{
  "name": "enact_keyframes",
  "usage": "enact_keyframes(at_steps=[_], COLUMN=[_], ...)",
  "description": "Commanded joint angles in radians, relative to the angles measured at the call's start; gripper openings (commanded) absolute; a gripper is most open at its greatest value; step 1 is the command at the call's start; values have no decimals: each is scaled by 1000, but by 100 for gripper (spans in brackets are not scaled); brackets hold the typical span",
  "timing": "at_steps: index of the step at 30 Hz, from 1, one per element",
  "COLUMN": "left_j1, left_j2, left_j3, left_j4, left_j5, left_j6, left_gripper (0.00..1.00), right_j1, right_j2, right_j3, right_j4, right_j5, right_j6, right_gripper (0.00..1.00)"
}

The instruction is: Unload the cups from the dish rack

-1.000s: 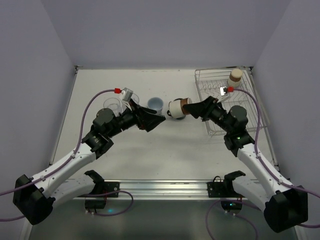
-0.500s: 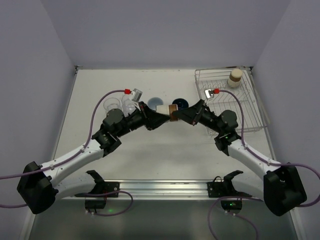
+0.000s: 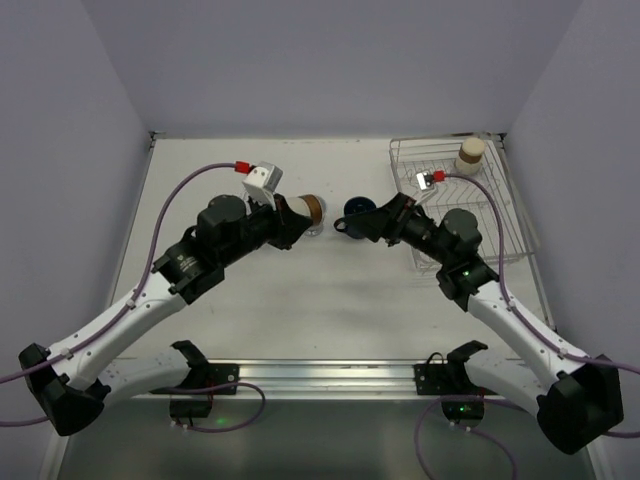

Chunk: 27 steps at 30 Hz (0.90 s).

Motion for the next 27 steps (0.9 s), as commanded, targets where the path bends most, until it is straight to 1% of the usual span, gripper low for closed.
enact_keyframes(at_steps=[1,2,3,4,6,9,12,16,19,22,27], left_j1=[-3,-3,-6,-9,-39,-88,-105,-122,-135,-138,-139], left_j2=[44,85,105,122,180,266,347,433,519,561,616], left_j3=[140,151,145,131,91,71,72,79,83,85,83], left_j4=[-421,-498,-520,-527,-524,-508,-481,-446,-443,-437,-437], left_j5=[-170,-158,-144,-131,-114,-154,-196,-206,-240,-260,-277], left_j6=[183,194,197,198,194,183,180,191,198,201,209], left_gripper=[0,0,0,0,0,0,0,0,7,10,21], right_j1=[1,1,1,1,1,1,2,2,1,1,-1], right_j2=[-67,-69,-70,-72,-78,-90,-98,-107,-118,-132,-159], right_j3=[123,149,158,169,184,184,178,160,151,149,151], right_j4=[-325,-356,-379,-411,-428,-444,-450,-453,-456,-464,-488], right_j5=[210,240,289,306,331,343,353,363,391,417,501], right_j6=[-244,-267,-281,-308,-328,-359,-374,-391,-405,-422,-445], right_gripper=[99,99,99,99,99,99,99,99,99,99,99])
